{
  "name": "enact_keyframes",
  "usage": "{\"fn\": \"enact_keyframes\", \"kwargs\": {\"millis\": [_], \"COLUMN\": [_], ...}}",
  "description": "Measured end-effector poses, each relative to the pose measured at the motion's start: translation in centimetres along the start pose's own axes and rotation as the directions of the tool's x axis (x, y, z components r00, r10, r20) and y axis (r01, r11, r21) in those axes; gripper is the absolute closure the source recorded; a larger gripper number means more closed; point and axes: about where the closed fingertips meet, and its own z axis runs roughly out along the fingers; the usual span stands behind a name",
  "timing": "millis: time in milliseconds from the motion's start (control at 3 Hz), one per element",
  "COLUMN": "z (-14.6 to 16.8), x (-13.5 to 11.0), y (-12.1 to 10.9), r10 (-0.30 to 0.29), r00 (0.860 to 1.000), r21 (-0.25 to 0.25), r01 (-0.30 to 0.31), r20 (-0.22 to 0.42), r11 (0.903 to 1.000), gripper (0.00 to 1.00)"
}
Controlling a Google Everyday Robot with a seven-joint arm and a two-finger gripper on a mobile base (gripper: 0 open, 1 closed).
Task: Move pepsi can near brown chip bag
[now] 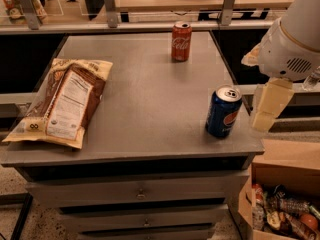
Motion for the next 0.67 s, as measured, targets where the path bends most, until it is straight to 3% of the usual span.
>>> {"fn": "enact_keyframes", "kwargs": {"millis": [333, 667], "z": [1.3, 2.5], "x": [-0.6, -1.5], "y": [-0.1, -0.5], "r10": [-0.016, -0.031], "r00": [0.999, 0.997], "r21": [-0.019, -0.033], "r01": [0.016, 0.033], "r20": [0.030, 0.064], "r11": [0.9997, 0.9989], "gripper": [0.05, 0.21]}}
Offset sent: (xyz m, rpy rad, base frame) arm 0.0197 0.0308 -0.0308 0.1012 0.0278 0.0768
